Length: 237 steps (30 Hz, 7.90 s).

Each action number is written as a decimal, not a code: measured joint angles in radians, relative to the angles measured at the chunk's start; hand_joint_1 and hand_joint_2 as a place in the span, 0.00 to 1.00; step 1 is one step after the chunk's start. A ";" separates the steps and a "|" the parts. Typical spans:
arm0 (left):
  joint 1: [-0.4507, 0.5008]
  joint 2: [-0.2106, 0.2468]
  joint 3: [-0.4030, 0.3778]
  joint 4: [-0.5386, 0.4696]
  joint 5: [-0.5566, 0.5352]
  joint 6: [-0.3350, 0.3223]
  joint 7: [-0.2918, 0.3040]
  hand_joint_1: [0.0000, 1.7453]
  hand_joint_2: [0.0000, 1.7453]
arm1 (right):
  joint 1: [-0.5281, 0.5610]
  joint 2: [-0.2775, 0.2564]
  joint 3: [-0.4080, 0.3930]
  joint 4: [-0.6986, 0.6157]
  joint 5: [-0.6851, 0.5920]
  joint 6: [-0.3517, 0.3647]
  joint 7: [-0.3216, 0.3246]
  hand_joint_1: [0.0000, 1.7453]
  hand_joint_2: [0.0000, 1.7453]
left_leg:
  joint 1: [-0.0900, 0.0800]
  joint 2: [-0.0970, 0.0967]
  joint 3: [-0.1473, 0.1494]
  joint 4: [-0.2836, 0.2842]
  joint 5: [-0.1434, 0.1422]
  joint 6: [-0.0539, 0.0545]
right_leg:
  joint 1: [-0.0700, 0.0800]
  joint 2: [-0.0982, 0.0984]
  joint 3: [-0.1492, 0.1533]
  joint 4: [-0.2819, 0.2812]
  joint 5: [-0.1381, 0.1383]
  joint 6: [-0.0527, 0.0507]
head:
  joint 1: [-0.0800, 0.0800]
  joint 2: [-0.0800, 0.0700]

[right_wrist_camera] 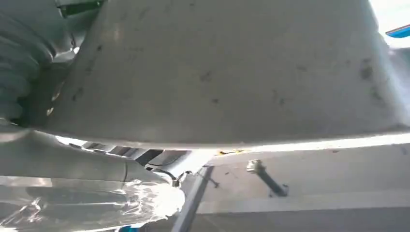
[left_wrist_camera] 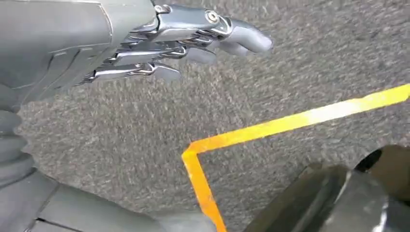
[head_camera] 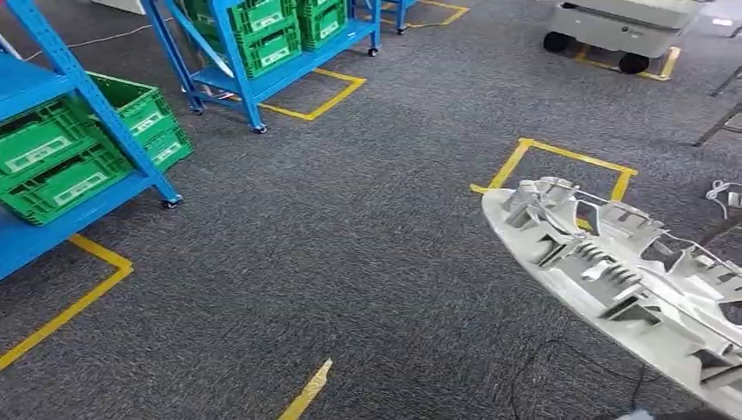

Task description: Take the parts from the cabinet and place them on the table.

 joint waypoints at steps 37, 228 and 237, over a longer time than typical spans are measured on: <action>-0.008 0.003 0.002 0.002 -0.011 0.002 0.016 0.00 1.00 | 0.038 0.003 -0.006 -0.001 0.001 -0.001 0.046 1.00 1.00 | 0.013 -0.072 -0.031 0.106 -0.088 -0.033 | -0.008 0.073 -0.008 -0.007 0.012 -0.034 | -0.008 0.000; -0.012 0.000 0.070 0.003 -0.084 -0.014 0.055 0.00 1.00 | -0.440 0.004 -1.340 0.253 -0.442 0.787 -0.543 1.00 1.00 | -0.013 -0.107 -0.028 -0.001 0.025 0.019 | -0.010 0.128 0.014 -0.018 -0.004 -0.005 | -0.010 0.000; -0.046 -0.150 -0.236 -0.008 -0.038 0.125 0.322 0.00 1.00 | -0.281 0.005 -0.945 0.255 -0.233 0.392 -0.260 1.00 1.00 | -0.014 -0.087 -0.005 -0.050 0.040 0.048 | -0.021 0.087 -0.125 0.238 -0.145 0.030 | -0.004 0.000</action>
